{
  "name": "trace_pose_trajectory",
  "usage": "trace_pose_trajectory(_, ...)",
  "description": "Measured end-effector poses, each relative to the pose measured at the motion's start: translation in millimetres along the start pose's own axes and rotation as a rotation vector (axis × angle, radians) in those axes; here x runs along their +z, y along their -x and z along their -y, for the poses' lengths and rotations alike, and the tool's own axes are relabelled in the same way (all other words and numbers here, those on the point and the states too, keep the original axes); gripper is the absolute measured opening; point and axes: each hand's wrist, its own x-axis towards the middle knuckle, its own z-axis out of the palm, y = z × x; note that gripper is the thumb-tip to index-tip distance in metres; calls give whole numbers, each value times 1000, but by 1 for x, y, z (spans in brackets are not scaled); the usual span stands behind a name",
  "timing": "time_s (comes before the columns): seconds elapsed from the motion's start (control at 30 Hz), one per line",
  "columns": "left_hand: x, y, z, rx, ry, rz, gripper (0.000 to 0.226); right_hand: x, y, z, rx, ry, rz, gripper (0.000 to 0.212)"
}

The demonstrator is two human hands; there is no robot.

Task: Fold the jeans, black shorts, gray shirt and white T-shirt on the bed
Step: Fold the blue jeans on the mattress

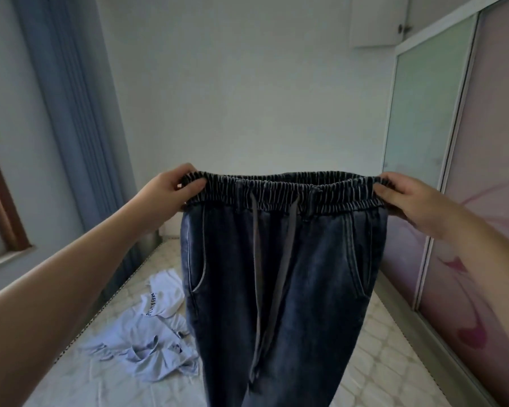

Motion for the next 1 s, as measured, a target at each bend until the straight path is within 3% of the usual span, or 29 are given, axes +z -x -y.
trace_pose_trajectory(0.13,0,-14,-2,3,46,1,33,2,-7,15,-58,311,-24,38)
trace_pose_trajectory(0.27,-4,-13,12,-20,60,50,47,5,-4,14,-38,629,83,51)
trace_pose_trajectory(0.43,-12,-16,21,45,-49,104,17,4,-1,13,-245,694,155,31)
trace_pose_trajectory(0.53,-14,-17,15,52,51,132,14,1,1,16,-203,484,145,19)
trace_pose_trajectory(0.63,-10,-16,10,35,234,123,15,0,1,11,-131,173,79,20)
trace_pose_trajectory(0.83,18,-12,7,-34,496,15,15,23,-5,4,-29,-437,-207,4)
trace_pose_trajectory(0.9,27,-11,7,-80,525,-1,18,30,-7,5,22,-527,-302,5)
trace_pose_trajectory(1.0,39,-9,6,-172,610,-5,21,39,-9,3,132,-616,-433,24)
